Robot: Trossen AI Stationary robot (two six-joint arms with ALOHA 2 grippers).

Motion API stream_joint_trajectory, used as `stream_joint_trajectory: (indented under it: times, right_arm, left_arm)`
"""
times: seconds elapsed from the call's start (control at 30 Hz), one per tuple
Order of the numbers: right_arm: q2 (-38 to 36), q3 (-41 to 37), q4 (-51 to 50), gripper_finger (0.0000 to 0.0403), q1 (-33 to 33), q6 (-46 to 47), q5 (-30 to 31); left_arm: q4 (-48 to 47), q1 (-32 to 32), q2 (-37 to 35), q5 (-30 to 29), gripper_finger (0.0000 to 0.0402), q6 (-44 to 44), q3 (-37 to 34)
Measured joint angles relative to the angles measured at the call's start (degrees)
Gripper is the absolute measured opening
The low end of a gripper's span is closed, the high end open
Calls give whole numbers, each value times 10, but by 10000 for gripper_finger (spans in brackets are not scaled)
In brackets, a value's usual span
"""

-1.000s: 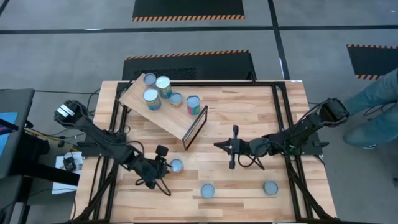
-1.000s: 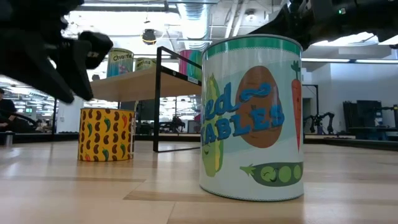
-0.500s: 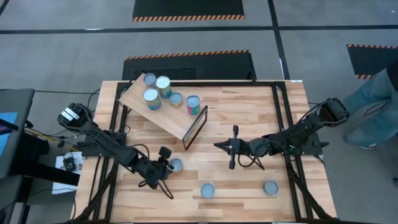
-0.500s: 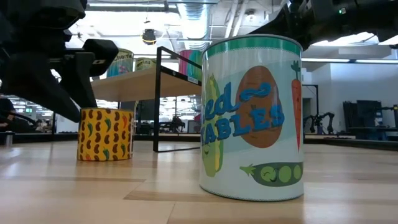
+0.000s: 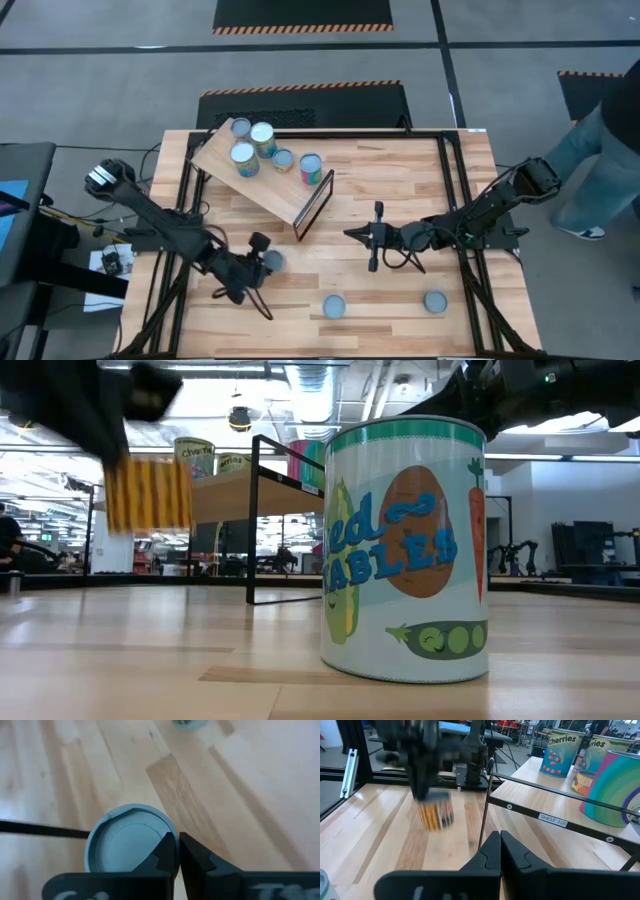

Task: Pick and place cans onto a shelf
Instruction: Put the canned black beans on the shelf

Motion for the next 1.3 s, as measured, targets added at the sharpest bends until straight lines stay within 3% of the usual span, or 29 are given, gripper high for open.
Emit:
stream_joint_trajectory:
  times: [0.13,0.33,0.47,0.57,0.8,1.03,1.3]
  right_arm:
    - [0,0,0,12,0,0,-1]
    - [0,0,0,12,0,3,-1]
    - [0,0,0,12,0,3,-1]
    - [0,0,0,13,0,5,-1]
    - [0,0,0,12,0,6,-1]
    - [0,0,0,12,0,9,-2]
    - [0,0,0,12,0,10,-19]
  left_arm:
    - [-137,-4,-78,-23,1,-61,88]
    - [-334,5,-176,-160,1,-162,228]
    - [-447,36,-217,-249,0,-209,303]
    - [-504,85,-235,-271,0,-220,341]
    - [-545,245,-248,-268,0,-157,370]
    - [-543,385,-250,-170,0,-65,370]
    - [-504,472,-301,-84,0,-19,314]
